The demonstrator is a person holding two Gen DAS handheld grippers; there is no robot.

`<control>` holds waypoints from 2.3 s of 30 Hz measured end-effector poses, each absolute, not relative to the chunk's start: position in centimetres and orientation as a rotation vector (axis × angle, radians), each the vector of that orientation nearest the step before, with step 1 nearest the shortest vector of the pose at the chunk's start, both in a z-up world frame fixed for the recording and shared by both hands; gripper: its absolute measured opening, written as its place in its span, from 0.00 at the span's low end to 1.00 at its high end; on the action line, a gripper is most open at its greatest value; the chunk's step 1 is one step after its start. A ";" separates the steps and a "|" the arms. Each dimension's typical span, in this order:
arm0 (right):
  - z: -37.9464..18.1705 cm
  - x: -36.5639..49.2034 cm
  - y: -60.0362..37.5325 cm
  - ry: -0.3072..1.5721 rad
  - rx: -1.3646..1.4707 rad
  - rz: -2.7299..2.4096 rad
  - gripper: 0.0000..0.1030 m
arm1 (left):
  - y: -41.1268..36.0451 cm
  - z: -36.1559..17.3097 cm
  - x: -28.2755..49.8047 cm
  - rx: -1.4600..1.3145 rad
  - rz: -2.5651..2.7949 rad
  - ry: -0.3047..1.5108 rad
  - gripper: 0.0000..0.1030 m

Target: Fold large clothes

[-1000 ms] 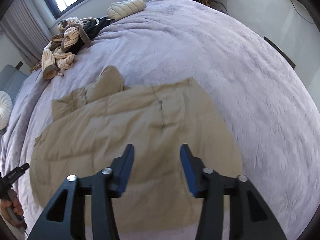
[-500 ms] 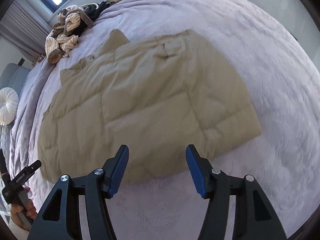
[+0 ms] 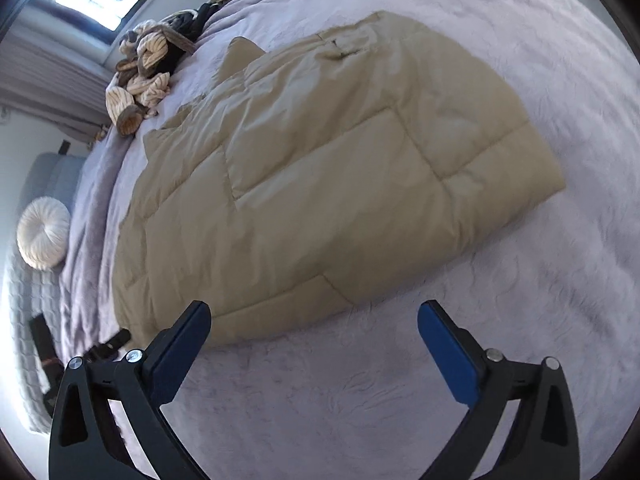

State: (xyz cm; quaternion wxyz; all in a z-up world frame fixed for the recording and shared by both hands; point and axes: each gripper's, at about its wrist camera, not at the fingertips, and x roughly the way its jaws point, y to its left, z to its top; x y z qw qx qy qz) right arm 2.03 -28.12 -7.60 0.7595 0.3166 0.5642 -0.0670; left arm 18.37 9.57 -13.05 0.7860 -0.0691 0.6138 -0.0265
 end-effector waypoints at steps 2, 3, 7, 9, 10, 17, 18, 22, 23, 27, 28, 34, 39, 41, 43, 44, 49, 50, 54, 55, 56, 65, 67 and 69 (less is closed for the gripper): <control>-7.9 1.8 -28.3 1.234 0.716 -0.143 1.00 | 10.0 -13.2 18.1 -0.176 -0.042 1.329 0.99; -8.1 1.7 -28.5 1.238 0.729 -0.140 1.00 | 10.4 -13.4 18.0 -0.193 -0.034 1.329 0.99; -8.7 1.2 -29.2 1.244 0.787 -0.139 1.00 | 11.8 -14.3 17.6 -0.245 -0.022 1.348 0.99; -9.1 1.0 -29.6 1.244 0.814 -0.144 1.00 | 12.5 -15.0 17.1 -0.307 -0.063 1.367 0.99; -9.3 0.9 -29.9 1.249 0.829 -0.145 1.00 | 13.0 -15.3 16.8 -0.343 -0.073 1.369 0.99; -11.4 0.2 -31.4 1.246 1.025 -0.111 1.00 | 15.8 -18.1 15.3 -0.683 -0.165 1.371 0.99; -11.6 0.1 -31.7 1.235 1.045 -0.107 1.00 | 16.0 -18.4 15.2 -0.724 -0.176 1.369 0.99; -12.2 0.4 -32.7 1.177 1.124 -0.098 1.00 | 16.4 -19.9 15.6 -0.831 -0.225 1.348 0.99; -12.4 0.6 -33.0 1.158 1.148 -0.095 1.00 | 16.5 -20.3 15.9 -0.843 -0.231 1.341 0.99; -13.5 1.4 -33.5 1.114 1.224 -0.070 1.00 | 16.1 -21.1 17.5 -0.839 -0.249 1.313 0.99; -14.0 1.7 -33.4 1.108 1.241 -0.062 1.00 | 15.8 -21.3 17.6 -0.829 -0.246 1.310 0.99; -15.8 3.8 -33.0 1.097 1.285 -0.012 1.00 | 16.1 -21.9 20.4 -0.864 -0.240 1.273 0.99; -17.2 5.8 -33.0 1.063 1.298 -0.012 1.00 | 16.5 -23.2 21.5 -0.933 -0.205 1.257 0.99; -17.9 6.2 -33.0 1.047 1.330 -0.021 1.00 | 16.3 -23.5 21.9 -0.922 -0.188 1.254 0.99; -18.2 6.4 -33.2 1.038 1.340 -0.024 1.00 | 15.7 -23.5 22.1 -0.909 -0.180 1.255 0.99; -18.4 6.6 -33.2 1.039 1.340 -0.023 1.00 | 15.6 -23.5 22.3 -0.905 -0.180 1.255 0.99; -18.1 6.0 -33.3 1.034 1.354 -0.014 0.99 | 15.4 -22.7 22.8 -0.897 -0.189 1.232 0.55; -18.0 5.7 -33.4 1.039 1.356 -0.024 0.95 | 15.4 -22.3 22.8 -0.900 -0.213 1.223 0.42; -18.3 5.1 -34.2 1.045 1.383 -0.027 0.50 | 14.9 -20.1 22.4 -0.846 -0.259 1.178 0.26; -18.2 5.1 -34.2 1.039 1.388 -0.012 0.45 | 14.9 -19.6 22.4 -0.844 -0.267 1.167 0.24; -17.9 5.1 -34.3 1.037 1.385 0.000 0.38 | 15.0 -19.1 22.3 -0.854 -0.278 1.151 0.21; -14.6 5.5 -34.2 1.044 1.285 0.133 0.25 | 14.9 -15.0 19.2 -0.830 -0.273 1.068 0.21; -14.0 5.3 -34.1 1.053 1.257 0.157 0.25 | 14.8 -14.4 18.2 -0.835 -0.273 1.055 0.21; -13.5 4.9 -34.0 1.058 1.243 0.171 0.24 | 15.0 -13.8 17.2 -0.835 -0.282 1.048 0.21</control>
